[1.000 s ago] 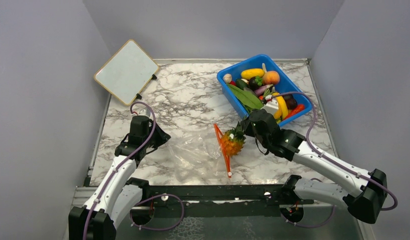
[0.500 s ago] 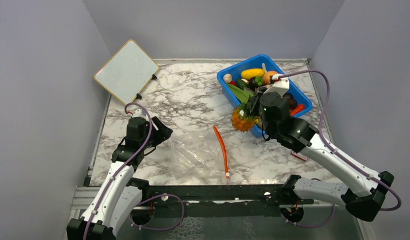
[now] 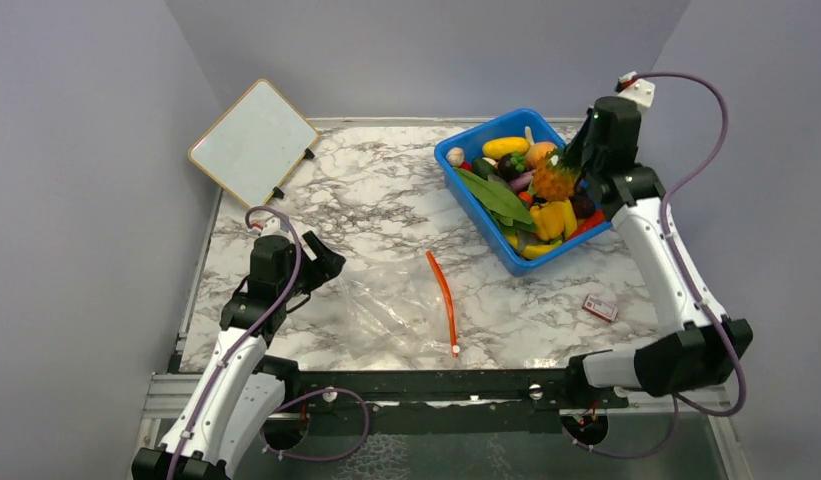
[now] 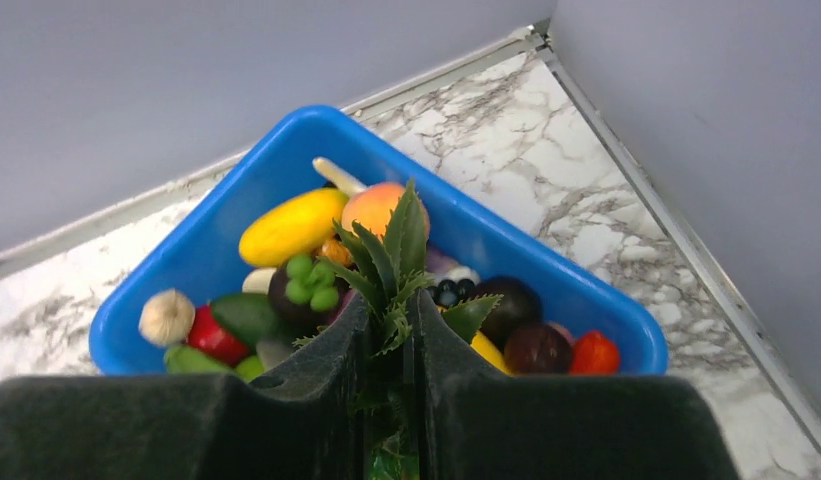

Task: Open the zip-top bag and remove the fake food
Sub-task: Place the fake fruit in the bin.

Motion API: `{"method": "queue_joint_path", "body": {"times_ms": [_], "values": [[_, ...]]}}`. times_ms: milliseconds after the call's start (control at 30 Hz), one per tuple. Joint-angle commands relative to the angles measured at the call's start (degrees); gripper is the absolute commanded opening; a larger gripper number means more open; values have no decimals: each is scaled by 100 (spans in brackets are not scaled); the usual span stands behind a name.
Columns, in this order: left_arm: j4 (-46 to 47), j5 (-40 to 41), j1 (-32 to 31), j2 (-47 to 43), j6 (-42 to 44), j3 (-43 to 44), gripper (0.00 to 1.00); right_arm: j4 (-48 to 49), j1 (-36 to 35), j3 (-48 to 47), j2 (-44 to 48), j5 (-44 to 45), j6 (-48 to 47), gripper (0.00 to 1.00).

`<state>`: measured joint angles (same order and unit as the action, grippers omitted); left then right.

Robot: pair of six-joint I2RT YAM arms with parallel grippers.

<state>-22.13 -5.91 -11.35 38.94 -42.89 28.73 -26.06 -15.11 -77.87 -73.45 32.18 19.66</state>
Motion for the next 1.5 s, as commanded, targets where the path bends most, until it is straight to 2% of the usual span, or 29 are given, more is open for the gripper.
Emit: {"method": "queue_joint_path", "body": {"times_ms": [0, 100, 233, 367, 433, 667, 833, 933, 1000, 1100, 1300, 1400, 1467], "values": [[-101, 122, 18, -104, 29, 182, 74, -95, 1139, -576, -891, -2225, 582, 10], [-107, 34, 21, -107, 0, 129, 75, -137, 1660, -651, -1636, -3478, 966, 11], [-201, -49, 11, -154, 22, 115, 76, -264, 1766, -447, -2602, -5152, 1050, 14], [-219, -35, 16, -163, 44, 88, 77, -187, 1766, -233, -3124, -5916, 949, 20], [-214, -12, 13, -118, 9, 67, 77, -224, 1766, -215, -3174, -5915, 848, 23], [-171, -77, 20, -78, -30, 26, 77, -637, 1766, -405, -3017, -4978, 618, 40], [-174, -99, 20, -64, 52, 78, 78, -814, 1766, -675, -2717, -4650, 454, 56], [-173, -47, 14, -79, 15, 55, 79, -1040, 1769, -875, -2485, -4268, 309, 61], [-152, -57, 20, -64, 9, 44, 80, -1162, 1767, -955, -2292, -3958, 249, 61], [-156, -77, 17, -36, 47, 90, 80, -1104, 1766, -824, -1919, -3944, 229, 61], [-112, -65, 19, 75, 53, 200, 81, -275, 1766, -74, -1462, -5378, 312, 61], [-84, -100, 13, 129, 47, 246, 81, 117, 1766, 241, -1696, -6203, 257, 47], [-82, -135, 18, 130, 57, 254, 81, -137, 1766, 161, -2185, -6434, -38, 43]]}}
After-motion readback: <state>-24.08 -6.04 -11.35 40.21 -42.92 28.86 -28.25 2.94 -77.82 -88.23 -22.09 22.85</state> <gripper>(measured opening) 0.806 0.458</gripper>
